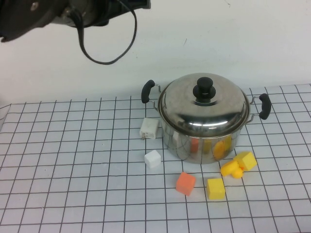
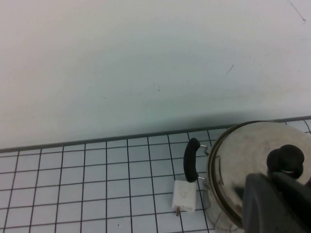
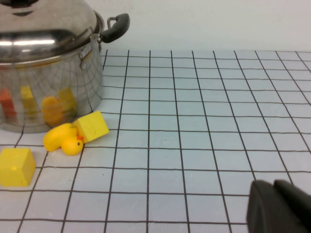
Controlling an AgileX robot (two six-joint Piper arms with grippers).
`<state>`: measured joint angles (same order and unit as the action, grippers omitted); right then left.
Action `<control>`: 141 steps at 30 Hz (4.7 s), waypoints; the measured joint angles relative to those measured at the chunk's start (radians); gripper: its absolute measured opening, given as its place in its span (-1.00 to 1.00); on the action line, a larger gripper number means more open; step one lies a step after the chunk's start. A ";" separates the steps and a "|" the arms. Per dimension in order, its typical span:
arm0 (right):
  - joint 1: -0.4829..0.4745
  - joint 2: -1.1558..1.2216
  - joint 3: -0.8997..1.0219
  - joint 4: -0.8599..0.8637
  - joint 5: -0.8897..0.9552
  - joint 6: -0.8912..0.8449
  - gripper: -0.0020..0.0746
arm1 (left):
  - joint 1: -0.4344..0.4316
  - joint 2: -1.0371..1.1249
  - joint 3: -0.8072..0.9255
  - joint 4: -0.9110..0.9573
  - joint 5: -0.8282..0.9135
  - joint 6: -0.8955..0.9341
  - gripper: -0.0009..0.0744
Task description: Cover the pot
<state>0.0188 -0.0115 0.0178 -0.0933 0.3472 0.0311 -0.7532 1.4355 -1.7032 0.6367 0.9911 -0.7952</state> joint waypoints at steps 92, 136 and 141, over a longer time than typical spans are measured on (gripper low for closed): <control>0.000 0.000 0.000 0.000 0.000 0.000 -0.92 | 0.821 -1.450 1.712 -0.624 -0.643 0.463 -0.98; 0.000 0.000 0.000 0.000 0.000 0.000 -0.92 | 0.735 -1.450 1.712 -0.628 -0.643 0.634 -0.98; 0.000 0.000 0.000 0.000 0.000 0.000 -0.92 | 0.735 -1.450 1.712 -0.628 -0.643 0.634 -0.98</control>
<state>0.0188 -0.0115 0.0178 -0.0933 0.3472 0.0311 -0.0185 -0.0142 0.0089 0.0085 0.3476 -0.1611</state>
